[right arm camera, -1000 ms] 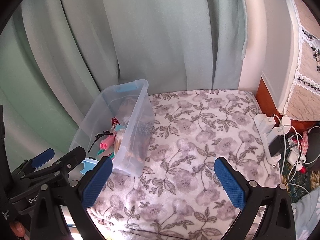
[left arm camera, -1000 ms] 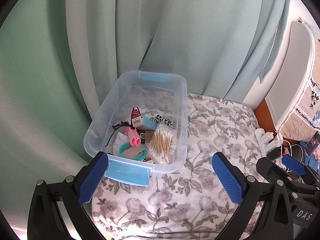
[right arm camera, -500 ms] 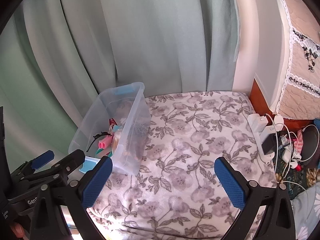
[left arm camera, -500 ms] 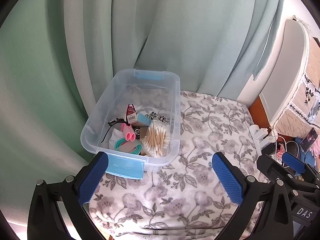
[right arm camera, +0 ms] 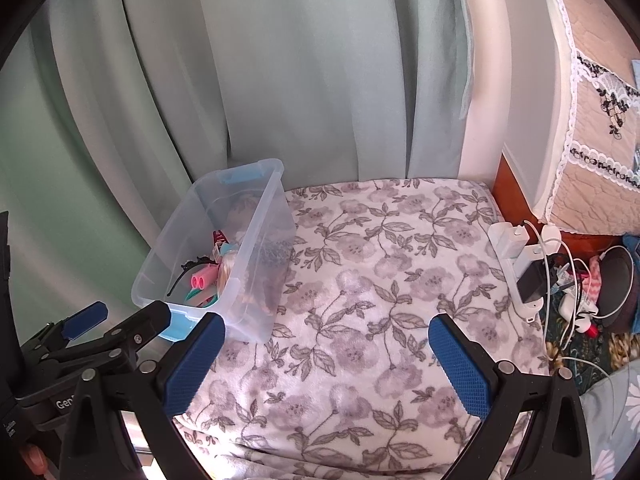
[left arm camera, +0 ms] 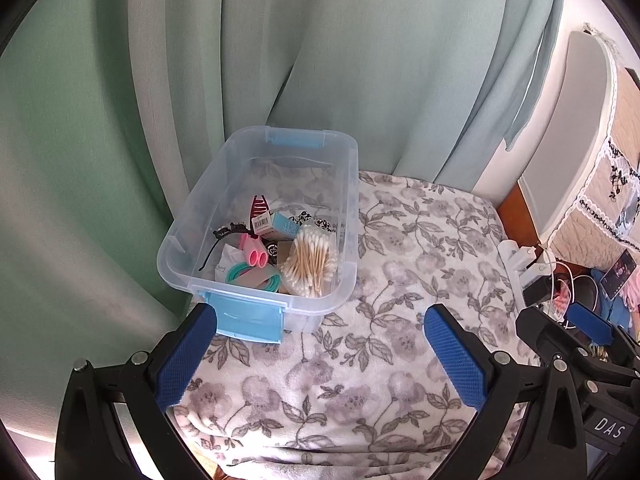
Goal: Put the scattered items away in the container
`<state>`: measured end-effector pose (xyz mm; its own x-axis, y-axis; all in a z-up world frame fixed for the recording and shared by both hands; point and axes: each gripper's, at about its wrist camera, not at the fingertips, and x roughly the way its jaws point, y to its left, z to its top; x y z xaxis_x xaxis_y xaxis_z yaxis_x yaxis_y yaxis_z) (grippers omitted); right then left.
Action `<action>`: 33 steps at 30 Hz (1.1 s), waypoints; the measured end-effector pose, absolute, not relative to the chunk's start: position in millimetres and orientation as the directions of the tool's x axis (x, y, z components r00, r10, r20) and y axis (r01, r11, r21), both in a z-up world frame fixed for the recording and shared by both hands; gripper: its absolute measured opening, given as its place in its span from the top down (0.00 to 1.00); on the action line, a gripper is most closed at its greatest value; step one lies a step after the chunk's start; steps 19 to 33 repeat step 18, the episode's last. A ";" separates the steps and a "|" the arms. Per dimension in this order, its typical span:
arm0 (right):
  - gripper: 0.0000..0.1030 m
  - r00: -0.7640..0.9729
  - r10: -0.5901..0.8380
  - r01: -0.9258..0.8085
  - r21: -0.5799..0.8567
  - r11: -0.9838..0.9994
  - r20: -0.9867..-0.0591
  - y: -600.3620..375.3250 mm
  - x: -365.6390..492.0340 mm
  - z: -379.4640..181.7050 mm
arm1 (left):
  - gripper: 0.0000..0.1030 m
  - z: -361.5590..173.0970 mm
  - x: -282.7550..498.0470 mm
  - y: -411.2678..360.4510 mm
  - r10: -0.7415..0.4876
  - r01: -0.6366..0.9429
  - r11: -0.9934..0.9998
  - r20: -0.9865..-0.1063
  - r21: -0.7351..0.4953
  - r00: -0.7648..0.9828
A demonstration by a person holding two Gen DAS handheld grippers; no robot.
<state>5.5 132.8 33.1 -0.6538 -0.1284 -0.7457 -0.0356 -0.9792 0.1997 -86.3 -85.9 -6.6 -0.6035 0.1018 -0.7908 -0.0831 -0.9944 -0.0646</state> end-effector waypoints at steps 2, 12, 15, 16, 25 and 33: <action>0.00 -0.650 -0.129 -0.036 0.201 -0.979 -0.748 132.6 6.9 31.5 | 0.00 -7.7 -85.5 -85.8 0.101 -0.083 -0.995 -0.792 -0.063 -0.602; 0.00 -0.639 -0.137 -0.030 0.202 -0.979 -0.757 129.6 10.1 25.7 | 0.00 -12.7 -78.6 -88.0 0.089 -0.073 -0.996 -0.794 -0.057 -0.601; 0.00 -0.635 -0.140 -0.028 0.203 -0.979 -0.760 129.5 11.1 24.0 | 0.00 -14.7 -77.2 -88.5 0.091 -0.070 -0.996 -0.797 -0.061 -0.597; 0.00 -0.635 -0.140 -0.027 0.203 -0.979 -0.760 129.4 11.5 23.8 | 0.00 -15.2 -76.9 -88.5 0.092 -0.071 -0.996 -0.797 -0.062 -0.597; 0.00 -0.635 -0.140 -0.027 0.203 -0.979 -0.760 129.0 12.2 23.2 | 0.00 -15.1 -76.1 -88.0 0.089 -0.071 -0.996 -0.797 -0.058 -0.597; 0.00 -0.635 -0.140 -0.027 0.203 -0.979 -0.760 129.0 12.2 23.2 | 0.00 -15.1 -76.1 -88.0 0.089 -0.071 -0.996 -0.797 -0.058 -0.597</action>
